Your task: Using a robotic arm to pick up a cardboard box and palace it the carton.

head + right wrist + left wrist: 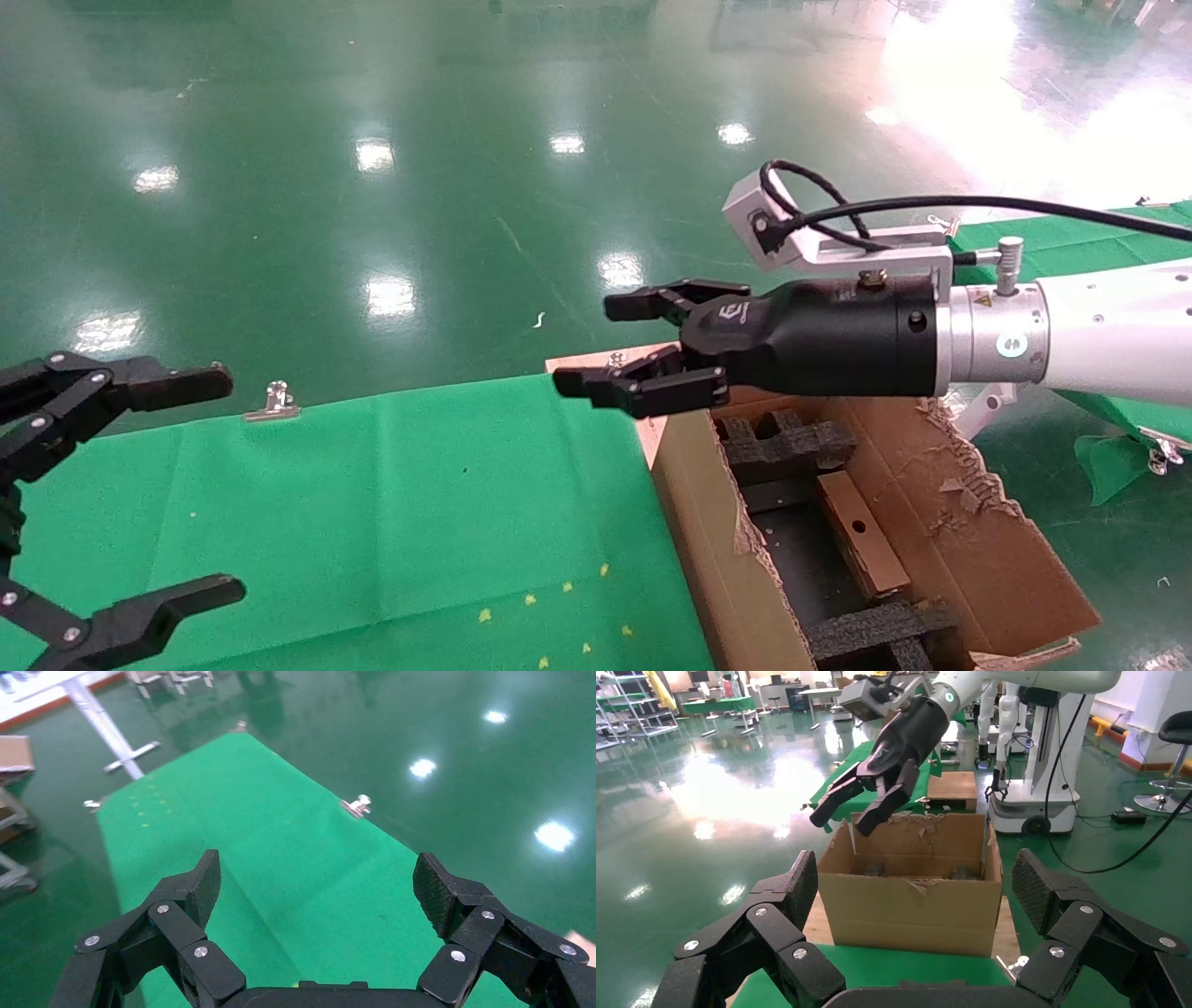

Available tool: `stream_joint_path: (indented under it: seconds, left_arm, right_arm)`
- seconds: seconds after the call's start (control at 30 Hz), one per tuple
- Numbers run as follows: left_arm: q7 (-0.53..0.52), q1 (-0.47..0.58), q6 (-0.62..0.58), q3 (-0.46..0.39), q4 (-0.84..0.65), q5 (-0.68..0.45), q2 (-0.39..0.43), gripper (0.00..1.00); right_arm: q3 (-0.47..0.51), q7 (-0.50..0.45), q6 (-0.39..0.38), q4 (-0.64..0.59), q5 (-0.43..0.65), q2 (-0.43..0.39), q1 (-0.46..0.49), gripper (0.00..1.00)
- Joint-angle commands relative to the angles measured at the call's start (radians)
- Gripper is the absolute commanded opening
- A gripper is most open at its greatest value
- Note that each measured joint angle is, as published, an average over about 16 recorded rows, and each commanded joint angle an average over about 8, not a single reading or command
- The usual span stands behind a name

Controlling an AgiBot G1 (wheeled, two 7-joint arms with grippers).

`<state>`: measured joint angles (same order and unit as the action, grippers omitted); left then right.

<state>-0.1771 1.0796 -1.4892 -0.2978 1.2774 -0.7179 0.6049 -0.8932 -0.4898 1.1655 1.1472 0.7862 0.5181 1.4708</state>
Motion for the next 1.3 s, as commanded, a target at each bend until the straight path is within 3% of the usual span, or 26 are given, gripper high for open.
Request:
stream_joint_path:
  seconds: [0.03, 0.97, 1.3]
  left_arm:
    - [0.000, 0.000, 0.000, 0.000, 0.000, 0.000, 0.000, 1.00]
    - [0.001, 0.000, 0.001, -0.001, 0.000, 0.001, -0.001, 1.00]
    - [0.001, 0.000, 0.001, -0.001, 0.000, 0.001, -0.001, 1.00]
  right_arm:
    - [0.038, 0.019, 0.020, 0.008, -0.003, 0.006, -0.024, 1.00]
    - [0.561, 0.276, 0.302, 0.125, -0.051, 0.085, -0.362, 1.00]
    - [0.651, 0.315, 0.350, 0.145, -0.059, 0.099, -0.421, 1.00]
